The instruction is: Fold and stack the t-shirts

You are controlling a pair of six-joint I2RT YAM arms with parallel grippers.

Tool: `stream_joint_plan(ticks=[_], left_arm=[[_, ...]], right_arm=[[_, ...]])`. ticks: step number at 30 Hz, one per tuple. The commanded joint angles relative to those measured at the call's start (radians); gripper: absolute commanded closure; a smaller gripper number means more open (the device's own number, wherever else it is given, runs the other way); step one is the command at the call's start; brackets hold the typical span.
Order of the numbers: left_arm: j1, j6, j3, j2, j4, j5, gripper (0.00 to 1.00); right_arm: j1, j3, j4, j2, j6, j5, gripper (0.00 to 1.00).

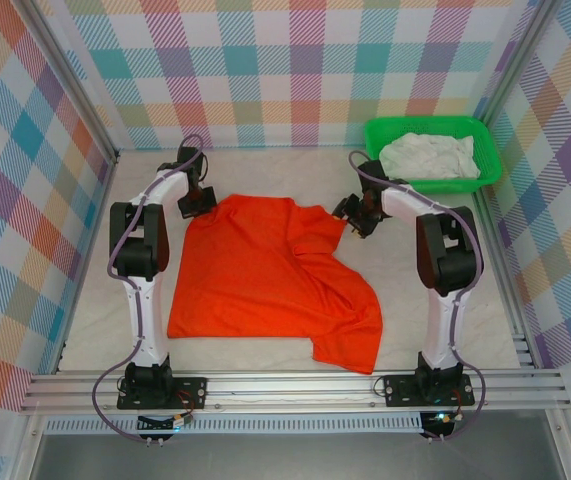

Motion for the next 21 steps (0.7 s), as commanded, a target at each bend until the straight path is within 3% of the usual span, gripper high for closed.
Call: stream_joint_plan(ticks=[1,7,21], left_arm=[[0.005,0.005,-0.043,0.013,-0.026,0.029,1.00],[0.004,0.004,-0.047,0.012,-0.022,0.028,1.00],[0.005,0.005,-0.044,0.015,-0.023,0.029,1.00]], right_arm=[[-0.007,0.036,0.029,0.041,0.051,-0.016,0.42],[-0.007,0.058,0.041,0.088,0.070,-0.031,0.56],[-0.007,0.074,0.057,0.121,0.097,-0.057,0.79]])
